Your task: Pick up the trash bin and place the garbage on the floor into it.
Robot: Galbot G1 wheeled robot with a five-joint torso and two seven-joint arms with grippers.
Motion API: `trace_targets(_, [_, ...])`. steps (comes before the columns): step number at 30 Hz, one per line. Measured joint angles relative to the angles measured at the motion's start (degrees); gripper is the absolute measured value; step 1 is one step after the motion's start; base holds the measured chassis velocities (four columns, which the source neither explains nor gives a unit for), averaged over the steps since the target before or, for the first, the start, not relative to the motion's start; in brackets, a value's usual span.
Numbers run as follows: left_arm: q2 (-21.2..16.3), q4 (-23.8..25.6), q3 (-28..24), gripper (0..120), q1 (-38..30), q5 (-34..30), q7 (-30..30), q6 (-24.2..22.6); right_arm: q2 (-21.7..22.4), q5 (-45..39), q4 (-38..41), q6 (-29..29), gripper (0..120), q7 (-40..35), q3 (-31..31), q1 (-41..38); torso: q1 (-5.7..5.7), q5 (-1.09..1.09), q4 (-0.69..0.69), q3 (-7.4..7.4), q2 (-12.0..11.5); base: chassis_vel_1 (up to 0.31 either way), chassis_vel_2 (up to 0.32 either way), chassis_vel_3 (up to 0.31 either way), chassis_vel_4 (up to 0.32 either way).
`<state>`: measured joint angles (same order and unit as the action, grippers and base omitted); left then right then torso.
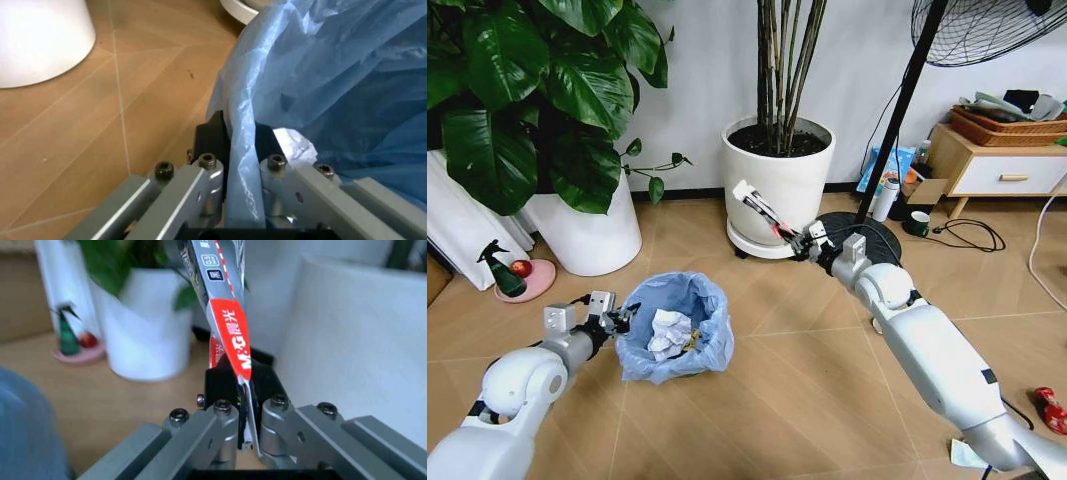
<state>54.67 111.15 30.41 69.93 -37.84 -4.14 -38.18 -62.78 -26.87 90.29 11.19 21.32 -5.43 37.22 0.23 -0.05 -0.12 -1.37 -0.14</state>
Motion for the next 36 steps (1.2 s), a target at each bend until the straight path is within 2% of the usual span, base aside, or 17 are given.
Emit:
trace_targets(6, [-1.06,-1.48,-3.62,1,-4.11,-1.33,0.35,-0.40,-0.11,-4.15,5.88,0.43,0,-2.10,2.99,-0.74,0.00,-0.01,0.00,0.00,0.00,0.000,0.000,0.000,0.000])
trace_targets(8, [-1.17,-2.43,-6.26,1,-7.22,-2.69,1.06,-0.77,-0.28,-6.65,8.29,0.46,0,-3.57,5.66,-1.10,0.00,0.00,-0.01,0.00,0.00,0.000,0.000,0.000,0.000])
trace_targets(17, [-0.96,-6.37,-12.44,1,-14.56,-4.59,1.89,-1.17,-1.22,-7.33,8.97,-0.16,0,-3.84,12.04,-1.40,0.00,-0.01,0.00,0.00,0.00,0.000,0.000,0.000,0.000])
trace_targets(27, [-0.62,-8.06,-14.44,1,-18.44,-5.72,2.31,-1.51,-1.01,-6.02,8.79,-0.47,1,-3.08,13.81,0.45,0.00,0.00,-0.01,0.00,0.00,0.000,0.000,0.000,0.000])
trace_targets(29, [-0.64,-8.23,-14.48,1,-18.68,-5.74,2.31,-1.52,-0.84,-5.47,8.71,-0.45,10,-2.41,13.79,0.63,0.00,0.00,-0.01,0.00,0.00,0.000,0.000,0.000,0.000])
trace_targets(31, [-0.64,-8.24,-14.52,1,-18.79,-5.77,2.31,-1.53,-0.80,-5.16,8.51,-0.45,11,-2.18,13.81,0.70,0.00,0.00,-0.01,0.00,0.00,0.000,0.000,0.000,0.000])
trace_targets(33, [-0.63,-8.25,-14.60,1,-19.02,-5.81,2.31,-1.55,-0.81,-4.66,8.00,-0.51,25,-1.84,14.00,0.80,0.00,0.00,0.00,0.00,0.00,0.000,0.000,0.000,0.000])
trace_targets(36, [-0.58,-8.26,-14.64,1,-19.25,-5.85,2.31,-1.56,-0.81,-4.24,7.58,-0.72,36,-1.62,14.11,0.92,0.00,0.00,-0.01,0.00,0.00,0.000,0.000,0.000,0.000])
